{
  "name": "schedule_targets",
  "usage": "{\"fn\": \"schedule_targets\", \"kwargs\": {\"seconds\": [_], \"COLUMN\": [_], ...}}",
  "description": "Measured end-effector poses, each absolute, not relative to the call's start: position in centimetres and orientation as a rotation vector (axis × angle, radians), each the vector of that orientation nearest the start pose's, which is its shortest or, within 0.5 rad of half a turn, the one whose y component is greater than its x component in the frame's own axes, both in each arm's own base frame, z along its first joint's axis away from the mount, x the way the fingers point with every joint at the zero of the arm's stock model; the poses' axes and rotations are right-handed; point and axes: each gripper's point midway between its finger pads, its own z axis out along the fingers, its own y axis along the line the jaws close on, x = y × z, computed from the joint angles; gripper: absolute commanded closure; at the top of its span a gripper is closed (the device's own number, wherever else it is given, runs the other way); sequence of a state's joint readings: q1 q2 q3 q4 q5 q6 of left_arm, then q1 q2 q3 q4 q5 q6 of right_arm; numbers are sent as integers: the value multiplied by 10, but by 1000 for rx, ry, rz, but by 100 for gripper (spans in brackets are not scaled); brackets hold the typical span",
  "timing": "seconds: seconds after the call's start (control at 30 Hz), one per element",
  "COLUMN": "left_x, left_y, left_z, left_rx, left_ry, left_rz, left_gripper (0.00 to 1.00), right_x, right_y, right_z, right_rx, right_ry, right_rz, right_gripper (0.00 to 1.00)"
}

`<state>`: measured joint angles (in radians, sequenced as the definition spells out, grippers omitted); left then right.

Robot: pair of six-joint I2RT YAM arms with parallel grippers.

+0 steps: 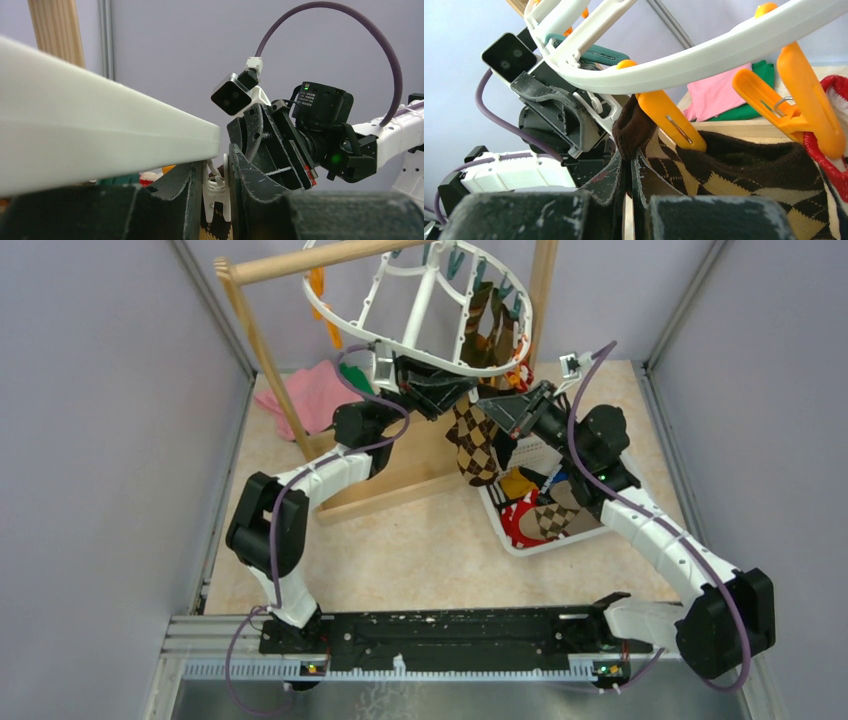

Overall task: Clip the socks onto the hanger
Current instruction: Clamp the sock onto the hanger.

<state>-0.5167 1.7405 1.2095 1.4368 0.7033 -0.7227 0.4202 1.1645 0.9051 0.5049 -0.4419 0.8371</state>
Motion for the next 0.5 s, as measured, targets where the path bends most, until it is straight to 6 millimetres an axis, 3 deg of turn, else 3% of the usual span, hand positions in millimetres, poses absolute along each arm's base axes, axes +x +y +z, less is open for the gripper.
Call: {"fn": "schedule_targets", "kwargs": {"seconds": [0.5], "left_x": [324], "left_y": [-338], "left_z": [431], "left_rx": [658], "left_ry": [773], "left_rz": [-1386], "left_gripper": [77], "right_x": [314], "right_y": [251], "right_z": [373], "right_rx": [-105], "right_ry": [1494], "right_rz": [1318], "right_gripper": [100]}}
